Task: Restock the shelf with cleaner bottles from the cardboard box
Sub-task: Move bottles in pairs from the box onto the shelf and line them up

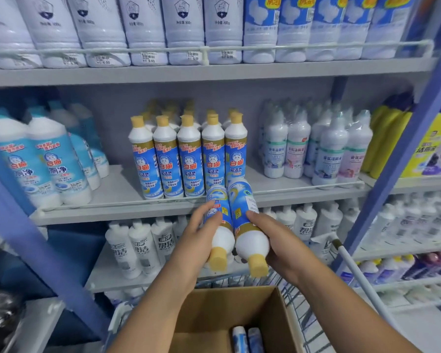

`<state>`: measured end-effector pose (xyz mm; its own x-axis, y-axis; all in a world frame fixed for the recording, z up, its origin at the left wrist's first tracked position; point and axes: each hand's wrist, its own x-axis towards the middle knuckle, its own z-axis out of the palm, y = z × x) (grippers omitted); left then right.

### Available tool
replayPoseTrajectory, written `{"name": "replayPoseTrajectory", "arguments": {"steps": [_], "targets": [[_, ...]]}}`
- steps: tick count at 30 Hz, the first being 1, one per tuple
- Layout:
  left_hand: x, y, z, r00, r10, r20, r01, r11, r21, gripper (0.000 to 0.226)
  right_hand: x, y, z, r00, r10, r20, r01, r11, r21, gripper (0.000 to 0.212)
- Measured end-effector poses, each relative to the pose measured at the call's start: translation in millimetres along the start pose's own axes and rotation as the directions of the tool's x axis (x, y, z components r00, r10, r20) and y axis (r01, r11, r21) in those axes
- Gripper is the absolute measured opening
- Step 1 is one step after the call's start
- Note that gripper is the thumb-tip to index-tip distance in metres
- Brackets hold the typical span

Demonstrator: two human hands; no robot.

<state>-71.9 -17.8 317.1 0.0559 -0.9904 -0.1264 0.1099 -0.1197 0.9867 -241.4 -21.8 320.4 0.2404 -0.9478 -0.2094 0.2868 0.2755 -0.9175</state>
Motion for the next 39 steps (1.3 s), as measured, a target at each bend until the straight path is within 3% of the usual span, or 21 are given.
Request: {"name": "replayPoseTrajectory", "arguments": {"steps": [12,16,22,31,33,35,39], "targets": [[21,26,-7,0.995,-0.092,0.028,0.093,0.995,-0.028,0.017,27,-11,7,0.994,0.098,-0.038,-0.097,0.995,0.033,0.049],[27,29,-9,0.995,-0.090,0.045,0.091,0.995,-0.028,0.017,36,-15,9,0.990,0.103,-0.098,-0.092,0.989,0.117,0.069],[34,42,-5,0.983,-0.107,0.151,0.123,0.987,-0.103,0.025,43,-24,11,0.998,0.063,-0.016,-0.061,0.993,0.101,0.036],[50,53,-10,0.969,-0.139,0.205,0.159,0.984,-0.082,0.032,46,-39,7,0.993,0.053,0.107,-0.057,0.998,0.038,0.038],[52,55,-11,0.965,-0.118,0.235,0.138,0.988,-0.068,0.039,48,-40,7,0.988,0.045,0.151,-0.049,0.998,0.027,0.046],[56,56,-14,0.957,-0.079,0.278,0.100,0.993,-0.059,0.053,52,-38,4,0.984,0.021,0.176,-0.024,1.000,0.017,0.069],[70,53,-23,0.927,-0.024,0.375,0.052,0.997,-0.065,0.103,65,-30,-11,0.940,-0.038,0.339,0.022,0.999,0.048,0.119]]}}
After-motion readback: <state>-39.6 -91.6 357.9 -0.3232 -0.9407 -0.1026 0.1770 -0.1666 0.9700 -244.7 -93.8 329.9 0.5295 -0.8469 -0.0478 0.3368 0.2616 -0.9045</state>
